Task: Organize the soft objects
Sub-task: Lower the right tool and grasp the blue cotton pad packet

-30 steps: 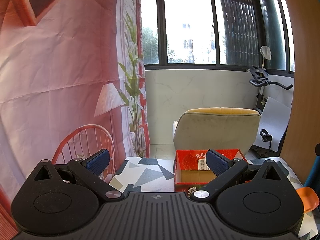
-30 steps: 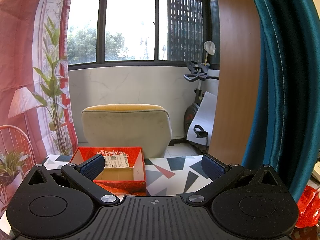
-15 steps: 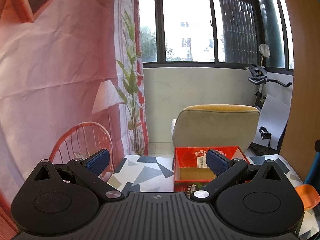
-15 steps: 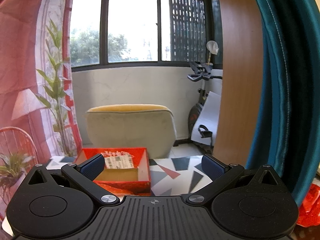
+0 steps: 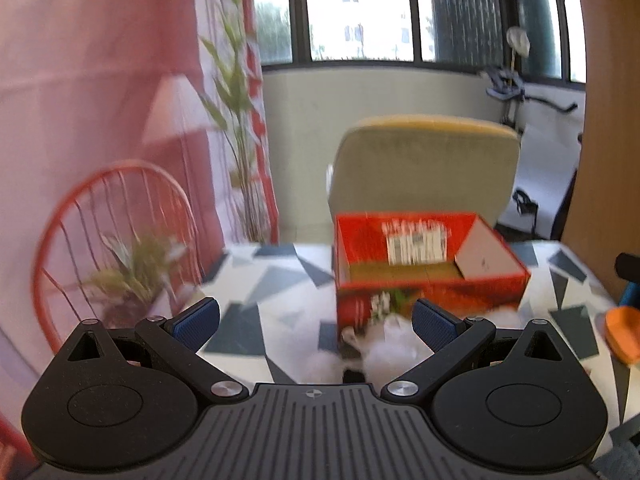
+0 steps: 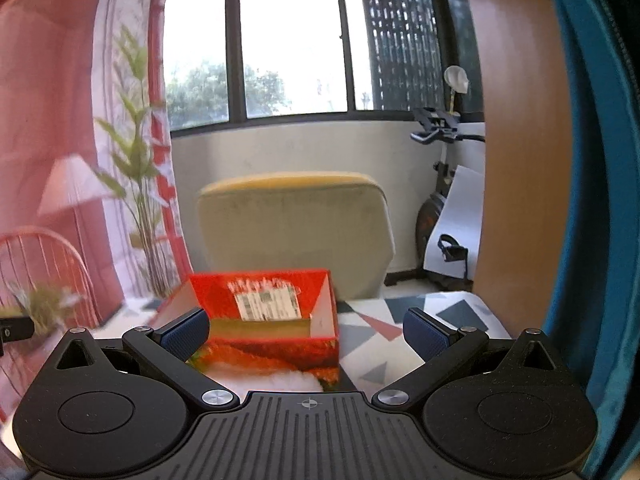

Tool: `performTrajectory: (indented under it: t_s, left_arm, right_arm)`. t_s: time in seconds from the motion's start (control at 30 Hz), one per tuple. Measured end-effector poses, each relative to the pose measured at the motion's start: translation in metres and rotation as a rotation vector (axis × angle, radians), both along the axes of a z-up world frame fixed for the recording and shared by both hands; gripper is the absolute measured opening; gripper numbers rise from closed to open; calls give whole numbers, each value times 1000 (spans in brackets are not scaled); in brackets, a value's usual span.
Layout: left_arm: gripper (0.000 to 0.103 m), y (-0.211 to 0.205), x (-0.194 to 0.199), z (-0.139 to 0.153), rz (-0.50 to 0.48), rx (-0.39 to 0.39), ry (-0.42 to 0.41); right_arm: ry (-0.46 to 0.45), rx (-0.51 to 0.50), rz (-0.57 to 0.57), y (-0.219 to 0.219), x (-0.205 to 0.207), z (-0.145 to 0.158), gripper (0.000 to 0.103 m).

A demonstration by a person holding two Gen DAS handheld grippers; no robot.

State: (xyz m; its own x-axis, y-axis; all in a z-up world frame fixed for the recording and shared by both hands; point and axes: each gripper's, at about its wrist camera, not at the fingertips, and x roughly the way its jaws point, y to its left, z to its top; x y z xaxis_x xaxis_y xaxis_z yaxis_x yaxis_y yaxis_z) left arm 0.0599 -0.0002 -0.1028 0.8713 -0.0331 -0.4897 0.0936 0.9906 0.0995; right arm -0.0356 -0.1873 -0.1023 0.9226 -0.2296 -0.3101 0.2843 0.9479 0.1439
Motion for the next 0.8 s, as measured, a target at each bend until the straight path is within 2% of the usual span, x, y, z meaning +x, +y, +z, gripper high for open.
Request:
performTrajectory:
  t_s: [0.07, 0.17, 0.33, 0.4, 0.53, 0.57, 0.7, 0.8]
  left_arm:
    - [103, -1, 5, -15, -7, -8, 34]
    - [102, -1, 16, -34, -27, -31, 82]
    - [94, -3, 29, -60, -52, -72, 151]
    - [89, -4, 33, -68, -66, -97, 184]
    - [87, -1, 39, -81, -111, -203, 238]
    - [86, -4, 40, -84, -113, -203, 246]
    - [80, -18, 39, -95, -145, -141, 248]
    - [73, -23, 42, -101, -185, -173, 284]
  right_arm:
    - [34, 8, 21, 3, 10, -15, 103]
    - [102, 72, 66, 2, 25, -40, 103]
    - [204, 111, 64, 1, 45, -72, 103]
    - [225, 120, 66, 2, 51, -81, 102]
    - [260, 94, 84, 5, 56, -97, 101]
    - [271, 98, 90, 4, 57, -99, 101]
    - [309, 171, 143, -2, 63, -116, 83]
    - [330, 195, 173, -2, 66, -126, 79]
